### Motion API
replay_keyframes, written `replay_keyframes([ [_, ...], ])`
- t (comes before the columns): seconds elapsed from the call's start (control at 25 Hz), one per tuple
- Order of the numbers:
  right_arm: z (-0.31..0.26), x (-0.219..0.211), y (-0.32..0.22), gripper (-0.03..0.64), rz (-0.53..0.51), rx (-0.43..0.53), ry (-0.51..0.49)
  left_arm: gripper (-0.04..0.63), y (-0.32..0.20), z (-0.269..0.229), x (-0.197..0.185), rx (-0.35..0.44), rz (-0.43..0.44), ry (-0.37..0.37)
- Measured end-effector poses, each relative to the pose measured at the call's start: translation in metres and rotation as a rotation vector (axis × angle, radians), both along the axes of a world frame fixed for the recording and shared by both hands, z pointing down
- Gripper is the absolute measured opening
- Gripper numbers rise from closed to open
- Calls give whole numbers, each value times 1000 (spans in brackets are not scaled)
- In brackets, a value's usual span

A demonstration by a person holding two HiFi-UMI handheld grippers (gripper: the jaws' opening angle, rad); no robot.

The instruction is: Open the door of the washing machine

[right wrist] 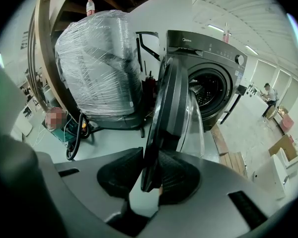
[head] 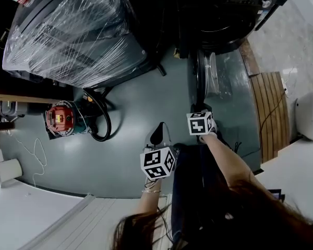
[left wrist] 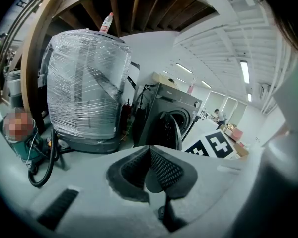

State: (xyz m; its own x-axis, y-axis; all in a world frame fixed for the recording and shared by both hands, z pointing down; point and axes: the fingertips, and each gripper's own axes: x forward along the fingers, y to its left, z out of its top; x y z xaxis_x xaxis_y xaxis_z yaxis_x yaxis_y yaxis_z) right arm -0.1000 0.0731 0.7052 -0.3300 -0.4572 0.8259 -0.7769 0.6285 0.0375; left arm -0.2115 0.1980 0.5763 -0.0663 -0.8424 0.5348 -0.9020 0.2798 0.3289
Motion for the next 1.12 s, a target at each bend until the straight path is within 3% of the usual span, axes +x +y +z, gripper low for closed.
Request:
replay_keyframes([
  [0.28, 2, -15, 7, 87, -3, -29, -11, 12, 4, 3, -10, -2, -14, 2],
  [0.72, 1, -37, 12, 92, 28, 15, -14, 12, -6, 1, -51, -38, -112, -4],
  [1.12, 0, -55, 15, 97, 23, -11, -39, 12, -18, 0, -78, -55, -185, -19],
])
